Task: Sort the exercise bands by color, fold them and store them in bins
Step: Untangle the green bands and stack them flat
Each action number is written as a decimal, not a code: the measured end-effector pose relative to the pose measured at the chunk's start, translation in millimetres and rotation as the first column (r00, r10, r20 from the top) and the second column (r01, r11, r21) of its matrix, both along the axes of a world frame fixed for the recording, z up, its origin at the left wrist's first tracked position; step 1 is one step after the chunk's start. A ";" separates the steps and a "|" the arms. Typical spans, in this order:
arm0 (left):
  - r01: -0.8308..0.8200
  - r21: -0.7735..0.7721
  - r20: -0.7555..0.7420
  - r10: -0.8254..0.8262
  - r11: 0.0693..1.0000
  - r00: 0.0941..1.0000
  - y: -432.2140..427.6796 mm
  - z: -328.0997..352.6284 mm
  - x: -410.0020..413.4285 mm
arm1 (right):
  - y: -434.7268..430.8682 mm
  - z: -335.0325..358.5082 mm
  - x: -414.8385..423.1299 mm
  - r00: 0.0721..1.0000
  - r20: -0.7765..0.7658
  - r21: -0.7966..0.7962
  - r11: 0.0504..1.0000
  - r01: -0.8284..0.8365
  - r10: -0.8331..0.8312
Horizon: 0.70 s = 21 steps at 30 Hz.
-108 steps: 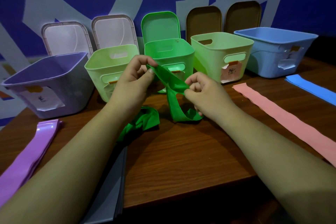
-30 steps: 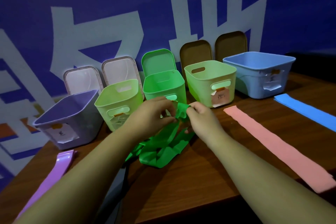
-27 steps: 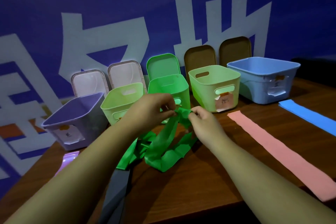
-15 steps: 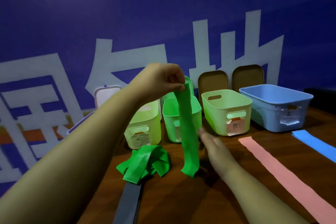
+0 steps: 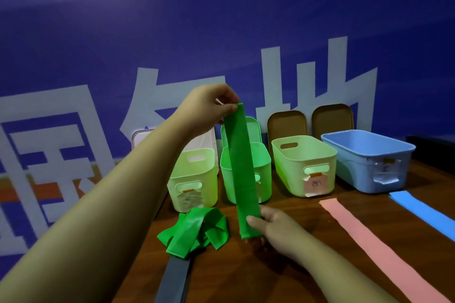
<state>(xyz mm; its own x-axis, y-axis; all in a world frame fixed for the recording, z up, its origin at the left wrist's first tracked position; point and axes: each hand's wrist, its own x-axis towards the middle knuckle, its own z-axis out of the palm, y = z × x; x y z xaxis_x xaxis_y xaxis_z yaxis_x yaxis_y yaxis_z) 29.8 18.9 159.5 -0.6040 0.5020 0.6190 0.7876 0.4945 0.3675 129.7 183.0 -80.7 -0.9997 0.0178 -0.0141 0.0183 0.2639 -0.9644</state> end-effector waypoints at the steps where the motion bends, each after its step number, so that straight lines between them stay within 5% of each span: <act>1: -0.003 0.018 0.016 0.002 1.000 1.000 -0.4 -0.7 -0.5 | -0.9 -0.1 1.6 1.000 0.008 0.041 0.999 -0.015 0.015; 12: -0.102 0.163 0.242 0.060 0.981 0.968 6.8 -48.4 -24.5 | 0.0 -3.5 72.9 1.000 0.001 0.222 0.975 0.001 -0.001; 21: -0.176 -0.110 0.222 0.197 0.978 0.955 26.1 -146.0 -37.2 | -10.1 -2.3 136.0 0.987 0.158 0.220 0.975 -0.012 -0.023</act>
